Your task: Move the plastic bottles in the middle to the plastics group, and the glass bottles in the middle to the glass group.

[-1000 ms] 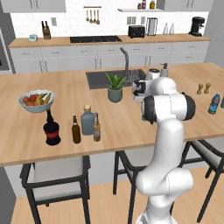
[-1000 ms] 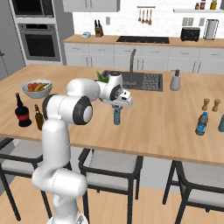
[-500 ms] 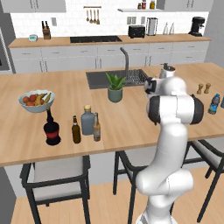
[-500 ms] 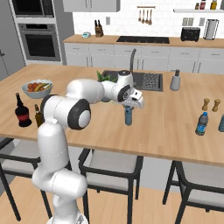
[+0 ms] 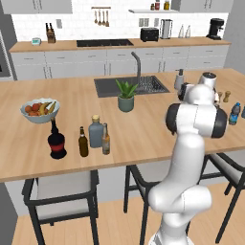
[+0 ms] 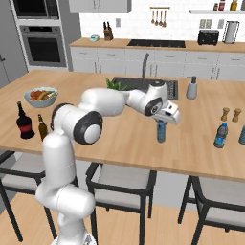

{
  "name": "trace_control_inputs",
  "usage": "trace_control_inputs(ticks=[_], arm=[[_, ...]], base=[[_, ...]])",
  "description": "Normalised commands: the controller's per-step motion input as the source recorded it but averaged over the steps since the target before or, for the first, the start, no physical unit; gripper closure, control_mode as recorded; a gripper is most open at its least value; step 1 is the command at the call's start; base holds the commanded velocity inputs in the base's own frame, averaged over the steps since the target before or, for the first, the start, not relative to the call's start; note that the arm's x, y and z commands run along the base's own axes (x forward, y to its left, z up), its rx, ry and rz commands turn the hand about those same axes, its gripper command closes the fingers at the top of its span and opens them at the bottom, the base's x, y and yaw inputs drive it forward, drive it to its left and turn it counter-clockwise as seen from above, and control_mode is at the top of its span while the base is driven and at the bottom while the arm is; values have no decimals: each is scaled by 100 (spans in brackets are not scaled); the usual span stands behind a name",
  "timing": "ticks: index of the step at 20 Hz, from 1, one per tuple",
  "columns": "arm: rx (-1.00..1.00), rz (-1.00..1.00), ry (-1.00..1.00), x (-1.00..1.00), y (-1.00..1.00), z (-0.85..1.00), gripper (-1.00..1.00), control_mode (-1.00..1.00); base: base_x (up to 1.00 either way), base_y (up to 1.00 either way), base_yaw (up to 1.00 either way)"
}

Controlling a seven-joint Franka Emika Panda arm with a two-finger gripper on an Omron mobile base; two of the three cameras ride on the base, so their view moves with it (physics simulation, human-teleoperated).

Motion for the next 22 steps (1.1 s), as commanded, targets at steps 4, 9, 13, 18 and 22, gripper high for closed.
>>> trace_control_inputs(ticks=[4, 9, 13, 18, 22], arm=[[0, -14, 0, -13, -96, 1, 100, -100], [0, -17, 0, 3, -86, 0, 100, -100], [0, -12, 0, 20, -73, 0, 100, -100], [0, -10, 0, 20, -63, -7, 100, -100], [0, -8, 0, 18, -52, -9, 100, -100]], base=[[0, 0, 0], [0, 0, 0], [0, 0, 0], [0, 0, 0], [0, 0, 0]])
